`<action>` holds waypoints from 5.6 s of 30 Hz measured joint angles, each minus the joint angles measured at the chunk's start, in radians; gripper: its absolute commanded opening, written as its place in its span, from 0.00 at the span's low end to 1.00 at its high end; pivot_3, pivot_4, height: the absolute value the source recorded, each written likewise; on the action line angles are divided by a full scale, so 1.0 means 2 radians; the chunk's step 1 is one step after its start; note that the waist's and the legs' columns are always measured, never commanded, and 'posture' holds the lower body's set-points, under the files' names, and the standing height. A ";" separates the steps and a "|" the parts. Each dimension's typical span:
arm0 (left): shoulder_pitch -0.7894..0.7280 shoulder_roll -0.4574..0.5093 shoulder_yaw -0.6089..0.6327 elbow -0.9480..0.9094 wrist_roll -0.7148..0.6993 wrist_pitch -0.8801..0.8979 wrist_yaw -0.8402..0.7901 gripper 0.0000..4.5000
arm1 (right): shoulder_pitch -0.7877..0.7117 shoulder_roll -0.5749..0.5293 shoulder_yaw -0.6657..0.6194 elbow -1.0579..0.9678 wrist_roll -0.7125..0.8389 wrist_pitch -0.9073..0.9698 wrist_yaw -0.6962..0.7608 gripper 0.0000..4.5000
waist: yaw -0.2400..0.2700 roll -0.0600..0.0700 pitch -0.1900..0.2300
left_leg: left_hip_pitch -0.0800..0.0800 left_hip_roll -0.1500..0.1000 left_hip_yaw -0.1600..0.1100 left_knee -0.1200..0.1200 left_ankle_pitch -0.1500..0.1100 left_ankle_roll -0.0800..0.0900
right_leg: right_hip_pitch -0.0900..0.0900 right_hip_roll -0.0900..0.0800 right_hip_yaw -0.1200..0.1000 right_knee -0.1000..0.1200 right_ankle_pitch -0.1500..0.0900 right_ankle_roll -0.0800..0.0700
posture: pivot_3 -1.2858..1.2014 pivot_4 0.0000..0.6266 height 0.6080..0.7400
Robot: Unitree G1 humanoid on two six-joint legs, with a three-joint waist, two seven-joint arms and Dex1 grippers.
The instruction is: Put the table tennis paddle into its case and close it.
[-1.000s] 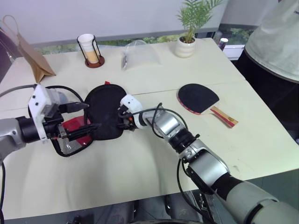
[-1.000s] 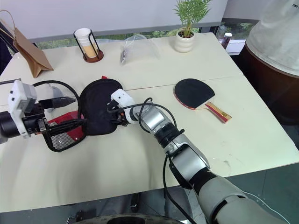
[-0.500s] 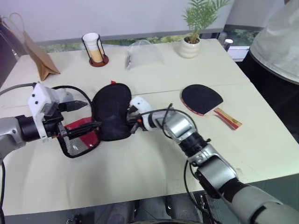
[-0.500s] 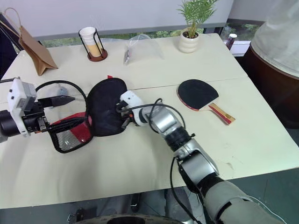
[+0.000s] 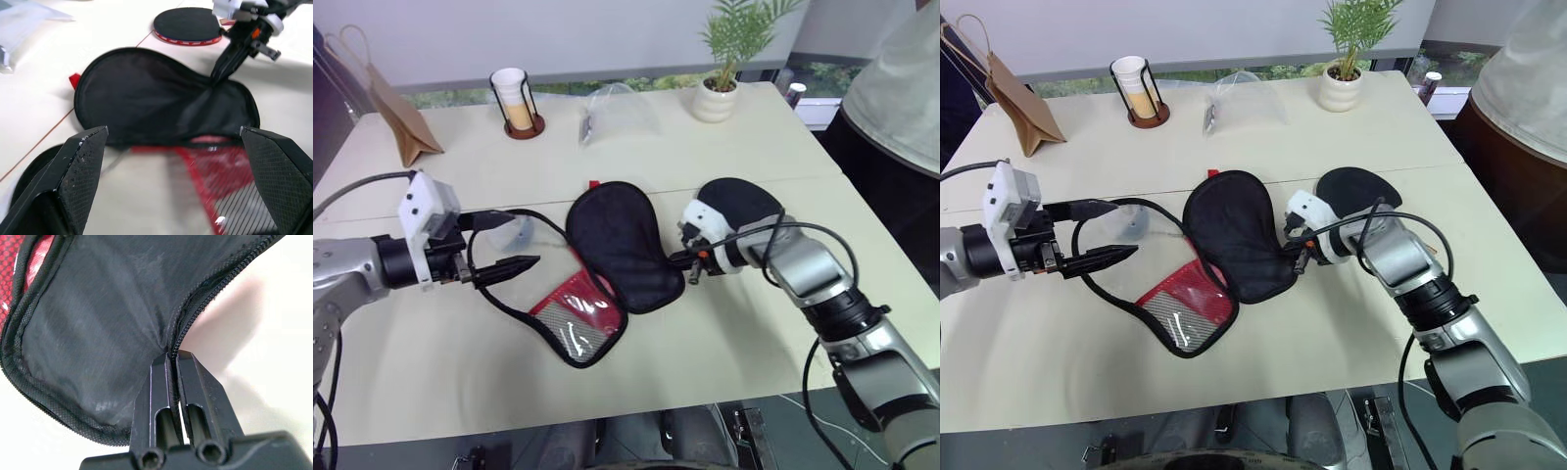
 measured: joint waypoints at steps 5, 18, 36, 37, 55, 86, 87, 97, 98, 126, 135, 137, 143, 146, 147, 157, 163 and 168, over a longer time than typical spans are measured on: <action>-0.005 -0.006 -0.012 0.001 0.006 -0.002 -0.001 1.00 | 0.000 -0.007 -0.005 0.038 -0.004 -0.025 0.002 0.02 | 0.001 0.000 0.000 | 0.000 0.000 0.000 0.000 0.000 0.000 | 0.000 0.000 0.000 0.000 0.000 0.000 | 0.52 0.24 1.00; -0.023 -0.015 -0.034 0.011 0.015 -0.010 -0.004 1.00 | -0.001 -0.012 -0.039 0.055 -0.004 -0.025 -0.012 0.83 | 0.002 0.000 0.000 | 0.000 0.000 0.000 0.001 0.000 0.000 | 0.000 0.000 0.000 0.000 0.000 0.000 | 0.52 0.24 1.00; -0.057 -0.034 -0.073 0.036 0.035 -0.031 -0.022 1.00 | 0.116 -0.143 -0.180 0.056 0.006 -0.004 -0.057 0.99 | 0.000 0.000 0.000 | -0.001 0.000 0.001 0.002 0.000 0.001 | 0.001 0.000 0.000 0.000 -0.001 -0.001 | 0.52 0.24 1.00; -0.060 -0.034 -0.075 0.038 0.036 -0.031 -0.023 1.00 | 0.115 -0.143 -0.179 0.076 0.005 -0.019 -0.058 0.99 | 0.001 0.000 0.000 | -0.001 0.000 0.001 0.002 0.000 0.001 | 0.001 0.000 0.000 0.000 -0.001 -0.001 | 0.52 0.24 1.00; -0.064 -0.041 -0.078 0.032 0.031 -0.027 -0.039 1.00 | 0.065 -0.121 -0.175 0.214 -0.001 -0.070 -0.030 0.22 | 0.002 0.000 0.000 | -0.001 0.000 0.001 0.003 0.000 0.001 | 0.001 0.000 0.000 0.000 0.000 -0.001 | 0.52 0.24 1.00; -0.097 -0.031 -0.125 0.044 0.048 -0.030 -0.097 1.00 | 0.066 0.186 -0.186 -0.263 0.109 0.407 -0.374 0.22 | 0.002 0.000 0.001 | -0.001 0.000 0.000 0.002 -0.001 0.001 | 0.000 0.000 0.000 0.000 0.000 0.000 | 0.52 0.24 1.00; -0.097 -0.031 -0.125 0.044 0.048 -0.030 -0.097 1.00 | 0.070 0.188 -0.183 -0.263 0.109 0.407 -0.380 0.22 | 0.002 0.000 0.001 | -0.001 0.000 0.000 0.002 -0.001 0.001 | 0.000 0.000 0.000 0.000 0.000 0.000 | 0.52 0.24 1.00; -0.085 -0.031 -0.122 0.041 0.049 -0.030 -0.089 1.00 | 0.091 0.188 -0.154 -0.262 0.112 0.407 -0.402 0.22 | 0.000 0.000 0.001 | -0.001 0.000 0.000 0.002 -0.001 0.001 | 0.000 0.000 0.000 0.000 0.000 0.000 | 0.52 0.24 1.00; -0.085 -0.031 -0.122 0.039 0.049 -0.030 -0.088 1.00 | 0.091 0.189 -0.153 -0.262 0.112 0.407 -0.403 0.22 | 0.000 0.000 0.001 | -0.001 0.000 0.000 0.002 -0.001 0.001 | 0.000 0.000 0.000 0.000 0.000 0.000 | 0.52 0.24 1.00; -0.025 0.076 -0.048 0.242 0.163 -0.175 -0.146 1.00 | 0.106 -0.064 -0.210 -0.254 0.224 0.088 -0.077 0.99 | 0.001 0.000 0.001 | -0.001 0.001 0.000 0.002 -0.001 0.002 | 0.000 0.000 -0.001 -0.001 -0.001 0.000 | 0.52 0.24 1.00; 0.041 0.086 -0.037 0.257 0.204 -0.259 -0.185 1.00 | 0.088 -0.111 -0.221 -0.195 0.270 0.017 0.062 0.99 | 0.003 0.001 0.001 | -0.002 0.001 0.000 0.001 -0.001 0.002 | 0.001 -0.002 -0.001 -0.004 -0.001 -0.001 | 0.52 0.24 1.00; 0.041 0.065 -0.055 0.241 0.210 -0.268 -0.179 1.00 | 0.074 -0.118 -0.221 -0.192 0.272 0.010 0.075 0.99 | 0.004 0.001 0.001 | -0.002 0.001 0.000 0.001 -0.001 0.002 | 0.001 -0.002 -0.002 -0.004 -0.001 -0.001 | 0.52 0.24 1.00; 0.032 0.007 -0.135 0.226 0.262 -0.319 -0.156 1.00 | 0.054 -0.133 -0.219 -0.185 0.279 0.002 0.102 0.99 | 0.003 0.001 0.002 | -0.003 0.001 0.000 0.001 -0.001 0.002 | 0.000 -0.002 -0.001 -0.005 0.000 -0.001 | 0.52 0.24 1.00; 0.011 -0.013 -0.160 0.229 0.283 -0.343 -0.149 1.00 | 0.049 -0.139 -0.218 -0.184 0.279 0.002 0.105 0.99 | 0.004 0.001 0.001 | -0.003 0.001 0.000 0.001 -0.001 0.002 | 0.000 -0.002 -0.002 -0.005 0.000 -0.001 | 0.52 0.24 1.00; 0.002 -0.022 -0.170 0.233 0.289 -0.351 -0.147 1.00 | 0.049 -0.140 -0.218 -0.184 0.279 0.002 0.104 0.99 | 0.004 0.001 0.001 | -0.003 0.001 0.000 0.002 -0.001 0.002 | 0.000 -0.002 -0.002 -0.005 0.000 -0.001 | 0.52 0.24 1.00; -0.141 -0.126 -0.205 0.247 0.240 -0.295 -0.144 1.00 | 0.060 -0.159 -0.227 -0.210 0.281 0.016 0.073 0.99 | 0.014 0.001 0.001 | -0.004 0.001 0.000 0.004 -0.001 0.002 | 0.000 -0.001 -0.002 -0.004 0.001 0.001 | 0.52 0.24 1.00; -0.295 -0.216 -0.220 0.334 0.224 -0.280 -0.143 1.00 | 0.079 -0.174 -0.270 -0.220 0.284 0.025 0.033 0.99 | 0.015 0.001 0.001 | -0.005 -0.001 0.000 0.005 -0.001 0.003 | 0.001 -0.001 -0.003 -0.005 0.002 0.003 | 0.52 0.24 1.00; -0.377 -0.331 -0.268 0.514 0.280 -0.346 -0.122 1.00 | 0.102 -0.199 -0.316 -0.214 0.284 0.030 0.015 0.99 | 0.017 0.000 0.002 | -0.005 -0.001 0.000 0.006 -0.002 0.004 | 0.001 -0.001 -0.003 -0.005 0.002 0.004 | 0.52 0.24 1.00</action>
